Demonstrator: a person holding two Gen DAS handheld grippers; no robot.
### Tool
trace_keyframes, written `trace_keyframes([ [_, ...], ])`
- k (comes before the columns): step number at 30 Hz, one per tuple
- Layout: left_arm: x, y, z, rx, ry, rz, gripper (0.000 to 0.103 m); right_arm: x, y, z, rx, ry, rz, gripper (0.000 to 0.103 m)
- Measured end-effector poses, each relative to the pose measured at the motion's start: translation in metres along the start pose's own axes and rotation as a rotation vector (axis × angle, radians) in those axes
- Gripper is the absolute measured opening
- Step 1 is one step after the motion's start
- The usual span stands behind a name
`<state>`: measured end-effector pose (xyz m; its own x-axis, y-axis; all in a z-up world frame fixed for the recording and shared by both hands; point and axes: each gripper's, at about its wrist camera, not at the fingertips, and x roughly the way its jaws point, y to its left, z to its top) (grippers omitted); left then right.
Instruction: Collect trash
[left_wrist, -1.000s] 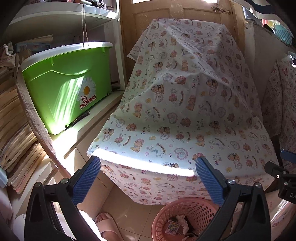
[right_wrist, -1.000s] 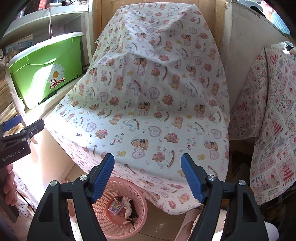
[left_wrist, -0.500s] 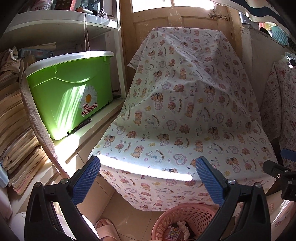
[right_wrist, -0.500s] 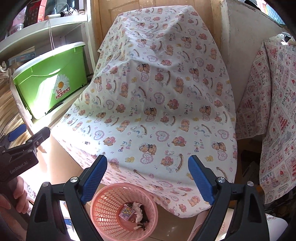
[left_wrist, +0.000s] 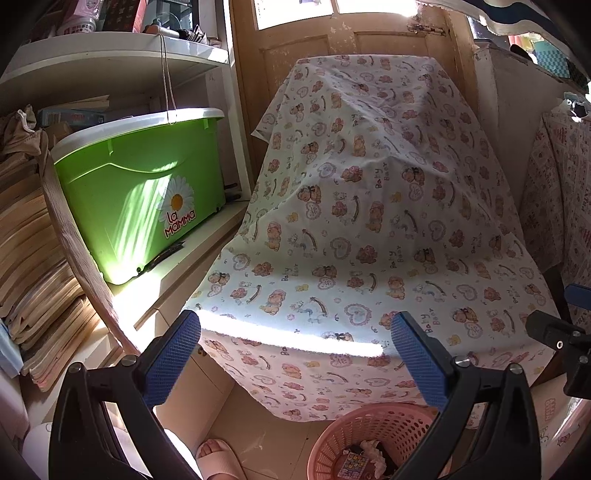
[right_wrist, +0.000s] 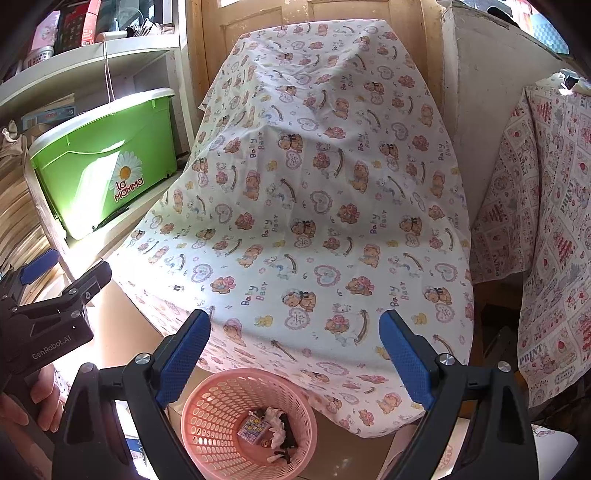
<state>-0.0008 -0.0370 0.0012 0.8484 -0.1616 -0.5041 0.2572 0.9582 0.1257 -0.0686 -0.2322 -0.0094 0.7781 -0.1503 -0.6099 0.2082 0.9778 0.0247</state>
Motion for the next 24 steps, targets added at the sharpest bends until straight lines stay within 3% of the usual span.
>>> trace_keyframes([
  [24, 0.0047, 0.0006, -0.0029, 0.009, 0.027, 0.001, 0.102, 0.0, -0.0066, -0.002, 0.028, 0.003, -0.005, 0.094],
])
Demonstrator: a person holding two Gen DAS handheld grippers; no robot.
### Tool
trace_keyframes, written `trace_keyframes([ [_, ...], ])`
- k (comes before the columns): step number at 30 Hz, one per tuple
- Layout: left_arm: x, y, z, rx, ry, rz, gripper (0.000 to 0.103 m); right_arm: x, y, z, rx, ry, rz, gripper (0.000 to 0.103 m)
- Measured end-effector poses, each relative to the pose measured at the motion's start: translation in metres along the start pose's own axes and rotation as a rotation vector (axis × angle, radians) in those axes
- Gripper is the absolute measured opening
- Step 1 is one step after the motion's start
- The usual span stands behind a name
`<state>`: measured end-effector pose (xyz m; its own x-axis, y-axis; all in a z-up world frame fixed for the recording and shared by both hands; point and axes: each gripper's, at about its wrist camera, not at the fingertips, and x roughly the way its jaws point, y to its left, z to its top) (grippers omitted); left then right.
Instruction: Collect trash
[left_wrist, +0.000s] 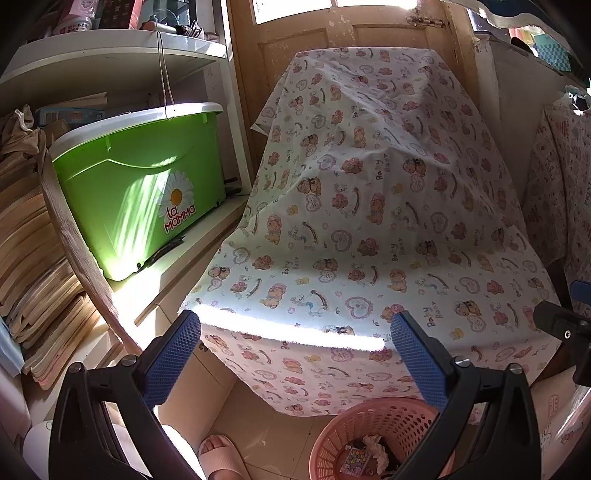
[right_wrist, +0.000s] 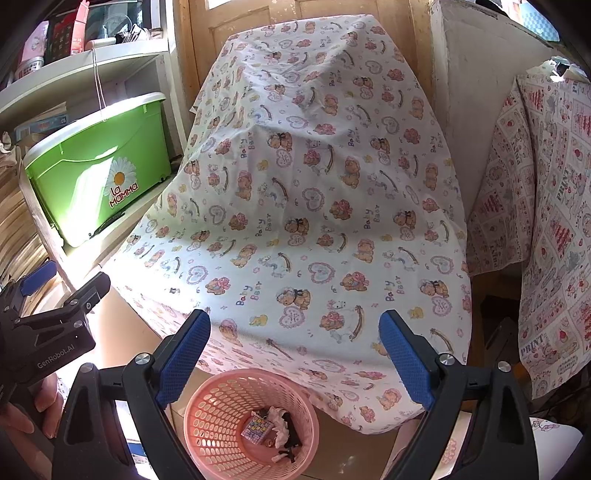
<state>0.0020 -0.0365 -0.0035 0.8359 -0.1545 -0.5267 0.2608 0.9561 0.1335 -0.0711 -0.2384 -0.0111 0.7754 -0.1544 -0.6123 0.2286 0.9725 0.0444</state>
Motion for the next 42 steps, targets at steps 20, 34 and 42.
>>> trace_keyframes([
  [20, 0.0013, -0.0019, -0.0004, -0.002, -0.005, 0.018, 0.102, 0.0025, 0.0012, -0.0002, 0.008, 0.007, 0.002, 0.094],
  [34, -0.0008, -0.0068, -0.0006, 0.029, -0.016, 0.034, 0.102, 0.0018, 0.0007, -0.0009, 0.016, -0.001, 0.004, 0.094],
  [42, 0.0008, -0.0067, -0.0009, 0.017, -0.002, 0.021, 0.102, 0.0021, -0.0001, -0.0011, 0.017, 0.0, 0.003, 0.094],
])
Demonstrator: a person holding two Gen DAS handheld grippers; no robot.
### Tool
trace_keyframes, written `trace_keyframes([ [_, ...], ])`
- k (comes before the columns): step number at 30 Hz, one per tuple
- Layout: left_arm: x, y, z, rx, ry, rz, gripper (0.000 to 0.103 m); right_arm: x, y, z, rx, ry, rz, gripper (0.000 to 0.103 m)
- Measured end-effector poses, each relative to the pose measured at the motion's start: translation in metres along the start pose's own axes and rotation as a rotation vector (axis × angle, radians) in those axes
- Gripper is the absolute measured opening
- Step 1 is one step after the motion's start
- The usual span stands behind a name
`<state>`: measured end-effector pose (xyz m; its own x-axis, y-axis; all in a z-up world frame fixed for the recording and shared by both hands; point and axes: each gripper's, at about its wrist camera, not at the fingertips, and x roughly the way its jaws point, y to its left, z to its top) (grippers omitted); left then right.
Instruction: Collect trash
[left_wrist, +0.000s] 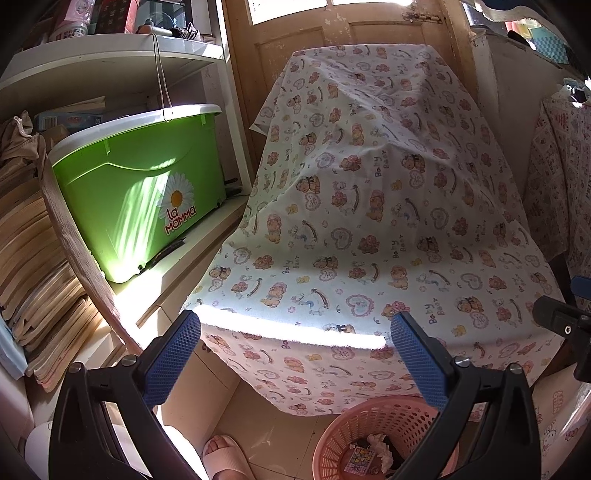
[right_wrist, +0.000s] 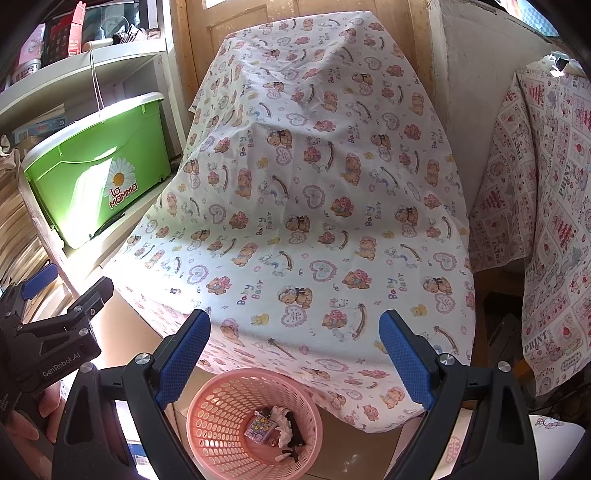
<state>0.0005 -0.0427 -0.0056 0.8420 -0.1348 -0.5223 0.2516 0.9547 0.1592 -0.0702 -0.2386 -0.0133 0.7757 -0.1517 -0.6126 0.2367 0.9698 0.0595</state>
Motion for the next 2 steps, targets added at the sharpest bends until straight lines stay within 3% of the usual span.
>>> trace_keyframes([
  [2, 0.0003, 0.0014, 0.0005, -0.005, 0.002, -0.001, 0.102, 0.0003, -0.0007, -0.0004, 0.003, 0.001, 0.0, 0.094],
])
